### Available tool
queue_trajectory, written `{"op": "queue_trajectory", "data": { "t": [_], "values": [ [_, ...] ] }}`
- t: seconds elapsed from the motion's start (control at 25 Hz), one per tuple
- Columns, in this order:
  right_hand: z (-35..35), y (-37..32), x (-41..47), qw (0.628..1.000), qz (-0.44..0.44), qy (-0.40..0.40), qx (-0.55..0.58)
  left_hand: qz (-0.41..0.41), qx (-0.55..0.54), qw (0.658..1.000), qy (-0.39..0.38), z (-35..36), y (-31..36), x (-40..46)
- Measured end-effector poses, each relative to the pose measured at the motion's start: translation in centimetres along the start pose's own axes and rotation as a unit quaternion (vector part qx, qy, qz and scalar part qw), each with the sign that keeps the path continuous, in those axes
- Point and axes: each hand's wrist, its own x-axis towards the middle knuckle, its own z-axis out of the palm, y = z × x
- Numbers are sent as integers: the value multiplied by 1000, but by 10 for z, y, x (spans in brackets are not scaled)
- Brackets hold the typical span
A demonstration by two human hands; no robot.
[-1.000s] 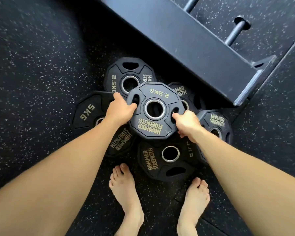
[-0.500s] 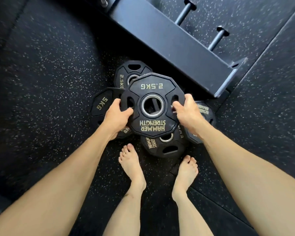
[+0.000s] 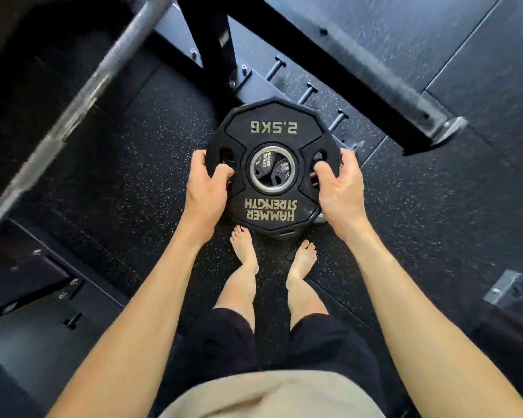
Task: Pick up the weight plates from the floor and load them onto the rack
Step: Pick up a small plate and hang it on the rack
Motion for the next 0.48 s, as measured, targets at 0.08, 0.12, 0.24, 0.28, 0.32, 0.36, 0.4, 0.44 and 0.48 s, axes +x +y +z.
{"op": "queue_trajectory", "data": {
  "t": [0.08,0.12,0.24,0.28,0.32,0.36,0.4,0.44,0.48],
  "values": [
    [-12,-45,-39,999,-33,-8,25,32,-57,998,12,-21,34,-43],
    [-16,-65,-59,998,-49,-17,37,53,-80,995,15,-30,49,-65],
    [-27,-103,-108,994,-78,-49,64,107,-102,988,33,-52,75,-121],
    [-30,-113,-122,993,-85,-60,63,122,-107,986,45,-59,80,-139],
    [-32,-121,-134,991,-89,-72,61,134,-115,982,61,-64,82,-158],
    [-35,-127,-144,989,-96,-89,62,145,-127,978,83,-68,82,-176],
    [-39,-133,-153,987,-105,-106,59,154,-137,972,110,-70,80,-194],
    [-42,-137,-161,984,-116,-125,49,161,-144,966,142,-69,77,-214],
    [-46,-142,-168,979,-133,-151,37,167,-155,957,179,-66,73,-234]
  ]
}}
